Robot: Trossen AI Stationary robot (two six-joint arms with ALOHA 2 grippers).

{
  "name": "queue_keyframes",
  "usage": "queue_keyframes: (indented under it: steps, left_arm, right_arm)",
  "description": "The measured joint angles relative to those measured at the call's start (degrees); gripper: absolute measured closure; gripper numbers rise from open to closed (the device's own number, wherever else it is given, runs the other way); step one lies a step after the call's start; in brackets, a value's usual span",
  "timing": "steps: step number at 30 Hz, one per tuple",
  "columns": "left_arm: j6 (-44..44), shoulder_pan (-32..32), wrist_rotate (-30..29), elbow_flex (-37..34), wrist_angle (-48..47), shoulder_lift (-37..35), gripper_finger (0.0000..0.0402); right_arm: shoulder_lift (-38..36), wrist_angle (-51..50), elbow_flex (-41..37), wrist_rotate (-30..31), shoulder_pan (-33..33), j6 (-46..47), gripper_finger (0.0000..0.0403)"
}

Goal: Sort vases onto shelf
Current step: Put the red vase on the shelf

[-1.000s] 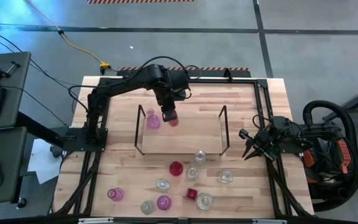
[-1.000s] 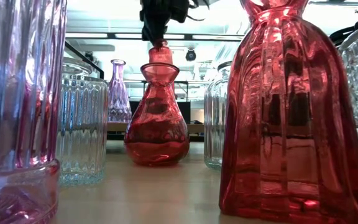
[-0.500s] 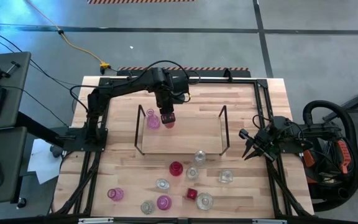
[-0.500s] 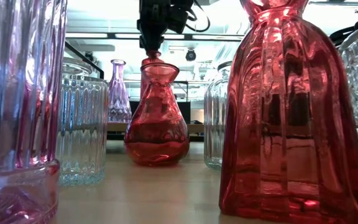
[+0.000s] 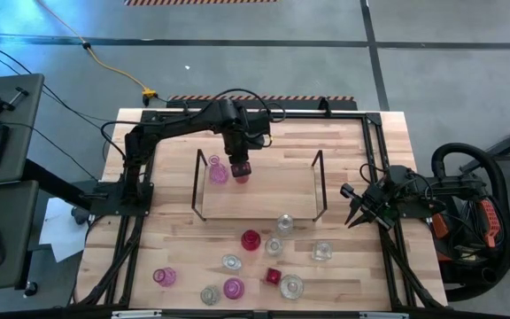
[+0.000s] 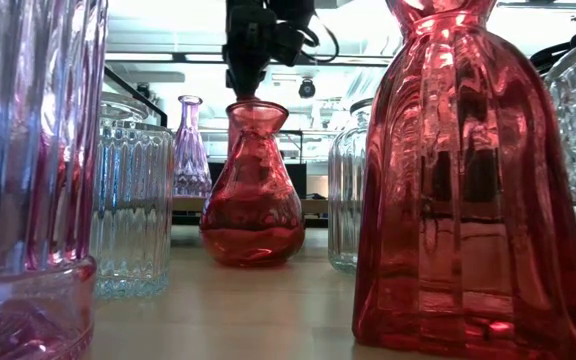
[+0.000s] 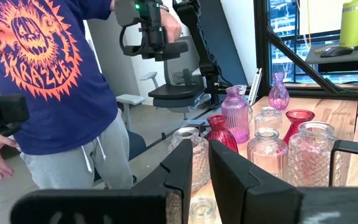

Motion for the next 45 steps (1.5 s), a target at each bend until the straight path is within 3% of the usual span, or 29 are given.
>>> queue_keyframes:
  steps: [39,45]
  left_arm:
    - [-2.13,0.90,1.37,0.00,-0.24,0.00,0.0365]
    - [-2.57,0.89,1.38,-0.31,-0.24,0.00,0.0344]
  right_arm:
    - [0.00,0.00,-0.01,0.00,0.01,0.00,0.0355]
    - [0.00,0.00,-0.01,0.01,0.01,0.00,0.0355]
